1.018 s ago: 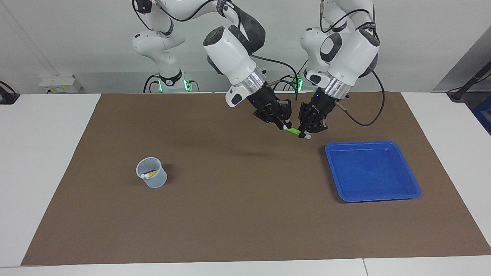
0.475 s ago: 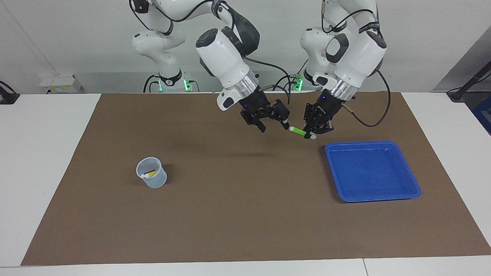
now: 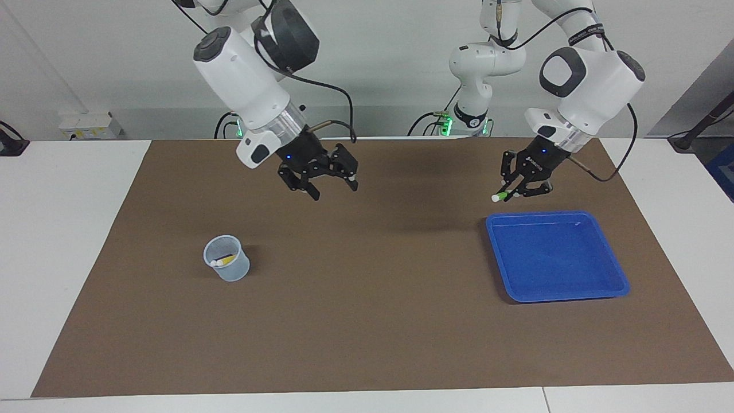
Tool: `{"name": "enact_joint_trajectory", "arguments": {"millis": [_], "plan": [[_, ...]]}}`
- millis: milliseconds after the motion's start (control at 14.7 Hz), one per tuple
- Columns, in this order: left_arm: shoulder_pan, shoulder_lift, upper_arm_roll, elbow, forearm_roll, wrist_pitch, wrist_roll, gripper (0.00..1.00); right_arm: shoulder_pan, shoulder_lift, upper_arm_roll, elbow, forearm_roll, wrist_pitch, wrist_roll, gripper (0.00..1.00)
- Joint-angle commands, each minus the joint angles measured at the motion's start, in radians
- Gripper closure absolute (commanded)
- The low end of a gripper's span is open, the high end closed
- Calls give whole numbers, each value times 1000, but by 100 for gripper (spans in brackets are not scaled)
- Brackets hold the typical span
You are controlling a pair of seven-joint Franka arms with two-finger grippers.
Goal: Right arm passes pens to left for tray arrangement
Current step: 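Open the right gripper and withdraw it while the left gripper takes the pen, then lower the green pen into the tray while the right gripper reaches the cup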
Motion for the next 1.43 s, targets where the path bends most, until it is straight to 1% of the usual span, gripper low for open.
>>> {"name": "enact_joint_trajectory", "arguments": {"millis": [0, 136, 271, 407, 543, 611, 746, 814, 950, 1018, 1154, 1221, 1357], "plan": [[68, -38, -5, -28, 31, -69, -151, 100, -92, -23, 14, -52, -99, -28, -163, 0], [85, -38, -7, -23, 155, -78, -283, 100, -141, -37, 14, -93, -156, -25, -285, 0], [116, -36, -7, -20, 228, -78, -334, 100, -178, -34, 14, -125, -184, -2, -407, 0], [122, -34, -7, -20, 306, -74, -416, 100, -198, -16, 14, -144, -230, 51, -451, 0], [121, -33, -7, -19, 405, -77, -598, 100, -200, 6, 14, -165, -250, 97, -495, 0], [122, -31, -7, -19, 418, -78, -681, 100, -196, 10, 14, -176, -253, 113, -527, 0], [151, -22, -7, -20, 420, -80, -742, 100, -203, 22, 14, -190, -271, 122, -651, 0], [159, -7, -7, -22, 420, -72, -783, 100, -210, 26, 14, -193, -271, 122, -741, 0], [194, 51, -7, -23, 420, -28, -886, 100, -227, 35, 14, -202, -273, 113, -893, 0], [199, 64, -7, -25, 426, -17, -912, 100, -227, 36, 14, -208, -276, 111, -972, 0], [193, 70, -7, -26, 455, -11, -1005, 100, -227, 36, 14, -219, -323, 105, -1102, 0], [185, 94, -8, -23, 485, 0, -1033, 100, -227, 36, 14, -221, -345, 98, -1162, 0], [184, 110, -8, -26, 506, 47, -1035, 100, -226, 36, 16, -222, -380, 101, -1292, 0]]}}
